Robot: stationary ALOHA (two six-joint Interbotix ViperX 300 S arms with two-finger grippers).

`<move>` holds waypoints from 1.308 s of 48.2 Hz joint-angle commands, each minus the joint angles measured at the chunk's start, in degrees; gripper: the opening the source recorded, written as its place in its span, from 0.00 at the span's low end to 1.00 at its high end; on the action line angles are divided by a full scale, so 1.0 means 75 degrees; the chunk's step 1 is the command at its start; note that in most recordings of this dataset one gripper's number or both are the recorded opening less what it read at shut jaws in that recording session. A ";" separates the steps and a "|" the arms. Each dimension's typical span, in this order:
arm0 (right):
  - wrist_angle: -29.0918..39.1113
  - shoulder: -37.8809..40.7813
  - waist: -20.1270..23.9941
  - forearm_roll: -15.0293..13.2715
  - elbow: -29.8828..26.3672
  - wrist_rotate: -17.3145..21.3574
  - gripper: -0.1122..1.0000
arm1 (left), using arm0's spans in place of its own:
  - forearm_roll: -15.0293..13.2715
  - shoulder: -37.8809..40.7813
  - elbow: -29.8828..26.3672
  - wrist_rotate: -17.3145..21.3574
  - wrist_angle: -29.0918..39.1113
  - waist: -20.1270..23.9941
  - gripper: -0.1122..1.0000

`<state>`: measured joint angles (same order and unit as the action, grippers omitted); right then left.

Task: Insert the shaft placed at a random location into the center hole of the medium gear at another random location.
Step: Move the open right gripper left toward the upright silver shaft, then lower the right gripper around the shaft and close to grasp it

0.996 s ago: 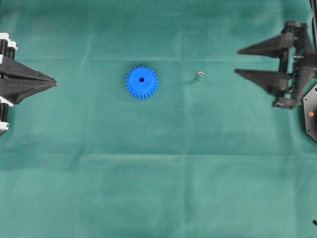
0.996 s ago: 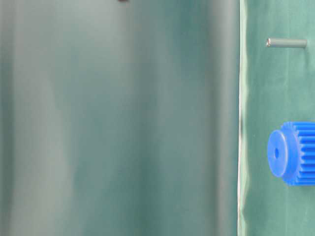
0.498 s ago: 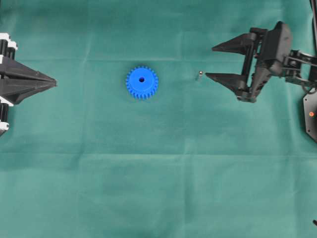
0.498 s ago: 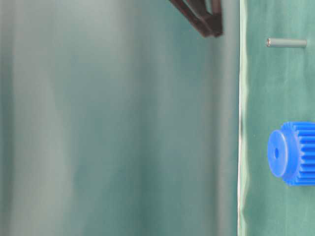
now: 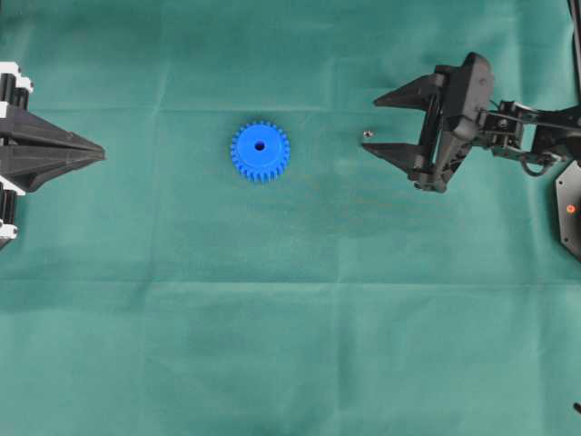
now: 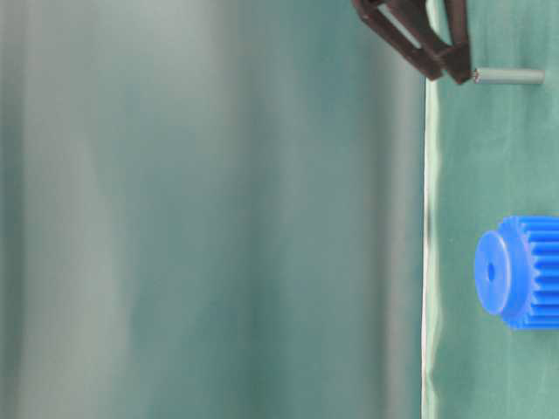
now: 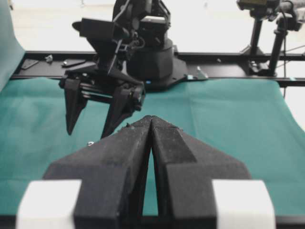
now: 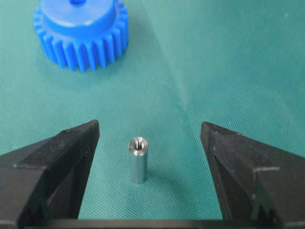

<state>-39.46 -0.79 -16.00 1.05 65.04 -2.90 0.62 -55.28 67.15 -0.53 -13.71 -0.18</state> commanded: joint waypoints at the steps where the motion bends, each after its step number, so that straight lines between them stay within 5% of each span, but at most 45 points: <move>1: -0.0129 0.0070 -0.0023 0.0023 -0.0176 0.0035 0.89 | 0.0012 0.0059 -0.0152 0.0023 -0.0023 0.0000 0.10; 37: -0.0141 0.0574 0.0070 0.0012 -0.0340 0.0199 0.77 | 0.0012 0.0047 -0.0141 0.0023 0.0070 0.0012 0.10; 41: -0.0129 0.0563 0.0070 0.0012 -0.0352 0.0199 0.69 | 0.0012 0.0035 -0.0141 0.0012 0.0059 0.0012 0.10; 51: -0.0176 0.0574 0.0070 0.0023 -0.0352 0.0188 0.23 | 0.0012 0.0023 -0.0141 0.0012 0.0059 0.0012 0.10; 63: -0.0199 0.0563 0.0070 0.0012 -0.0352 0.0188 0.22 | 0.0012 0.0023 -0.0141 0.0000 0.0070 0.0000 0.10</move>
<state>-39.90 4.04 -15.56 1.05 63.37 -2.20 0.53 -55.28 67.15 -0.44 -12.92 -0.09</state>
